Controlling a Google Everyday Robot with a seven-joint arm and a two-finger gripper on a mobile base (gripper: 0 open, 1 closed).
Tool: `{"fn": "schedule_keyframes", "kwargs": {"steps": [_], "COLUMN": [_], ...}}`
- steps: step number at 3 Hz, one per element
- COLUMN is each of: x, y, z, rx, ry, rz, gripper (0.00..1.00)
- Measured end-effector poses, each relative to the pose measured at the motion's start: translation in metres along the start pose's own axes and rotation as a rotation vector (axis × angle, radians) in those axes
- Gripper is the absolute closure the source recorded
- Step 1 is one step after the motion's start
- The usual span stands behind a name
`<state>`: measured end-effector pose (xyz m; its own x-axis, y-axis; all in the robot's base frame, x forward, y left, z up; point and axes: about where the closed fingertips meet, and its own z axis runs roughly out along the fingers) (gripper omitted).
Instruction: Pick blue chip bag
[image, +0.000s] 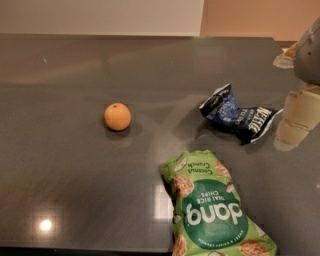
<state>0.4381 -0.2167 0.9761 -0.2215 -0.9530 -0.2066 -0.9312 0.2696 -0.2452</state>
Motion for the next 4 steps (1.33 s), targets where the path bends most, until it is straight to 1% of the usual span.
{"fn": "schedule_keyframes", "kwargs": {"steps": [1,2,3,4], "x": [-0.001,-0.001,0.005,0.016], "y": [-0.003,-0.021,-0.046,-0.071], "z": [-0.002,0.007,0.024,0.046], "rx": [0.004,-0.003,-0.016,-0.025], "ry": [-0.001,-0.002,-0.007,-0.003], "rz": [0.001,0.007,0.018,0.048], "gripper": [0.0,0.0,0.0,0.0]}}
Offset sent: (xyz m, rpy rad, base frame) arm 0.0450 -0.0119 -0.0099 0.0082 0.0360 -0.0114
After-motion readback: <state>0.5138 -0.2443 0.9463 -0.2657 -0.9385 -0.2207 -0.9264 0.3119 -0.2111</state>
